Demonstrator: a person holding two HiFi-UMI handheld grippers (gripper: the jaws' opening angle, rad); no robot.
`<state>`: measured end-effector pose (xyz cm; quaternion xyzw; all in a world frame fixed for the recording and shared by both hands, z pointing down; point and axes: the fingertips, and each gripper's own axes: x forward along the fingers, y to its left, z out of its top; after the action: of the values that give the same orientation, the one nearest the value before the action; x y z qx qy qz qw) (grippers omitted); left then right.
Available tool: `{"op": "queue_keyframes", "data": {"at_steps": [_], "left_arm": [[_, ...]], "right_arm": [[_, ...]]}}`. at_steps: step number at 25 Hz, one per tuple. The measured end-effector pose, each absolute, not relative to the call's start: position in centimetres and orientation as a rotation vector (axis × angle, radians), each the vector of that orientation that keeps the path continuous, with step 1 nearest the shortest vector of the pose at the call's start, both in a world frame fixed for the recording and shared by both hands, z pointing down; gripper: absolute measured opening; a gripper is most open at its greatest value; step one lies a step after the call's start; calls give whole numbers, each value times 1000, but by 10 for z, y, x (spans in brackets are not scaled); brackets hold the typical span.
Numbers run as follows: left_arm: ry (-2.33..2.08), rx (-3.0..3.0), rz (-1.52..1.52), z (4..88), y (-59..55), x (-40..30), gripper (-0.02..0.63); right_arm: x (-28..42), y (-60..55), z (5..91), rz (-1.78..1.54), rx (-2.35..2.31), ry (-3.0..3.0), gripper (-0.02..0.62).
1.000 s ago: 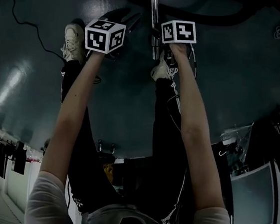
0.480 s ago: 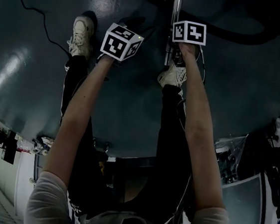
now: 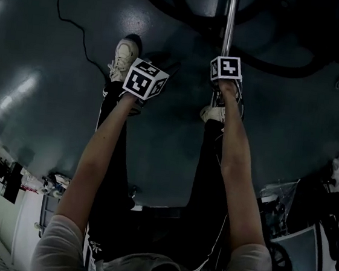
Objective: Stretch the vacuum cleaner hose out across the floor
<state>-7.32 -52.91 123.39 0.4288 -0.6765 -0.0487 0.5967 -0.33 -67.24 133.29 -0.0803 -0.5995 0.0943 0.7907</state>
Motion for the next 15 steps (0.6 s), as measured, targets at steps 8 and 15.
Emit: {"op": "queue_keyframes", "data": {"at_steps": [8,15], "left_arm": [[-1640,892,-180,1113,-512,-128,181],[-1722,894,-306,968,-530,-185,181]], "right_arm": [[-72,-734,1170,42,-81,-1363,149],[-186,-766,1017,-286,-66,-1328,144]]}}
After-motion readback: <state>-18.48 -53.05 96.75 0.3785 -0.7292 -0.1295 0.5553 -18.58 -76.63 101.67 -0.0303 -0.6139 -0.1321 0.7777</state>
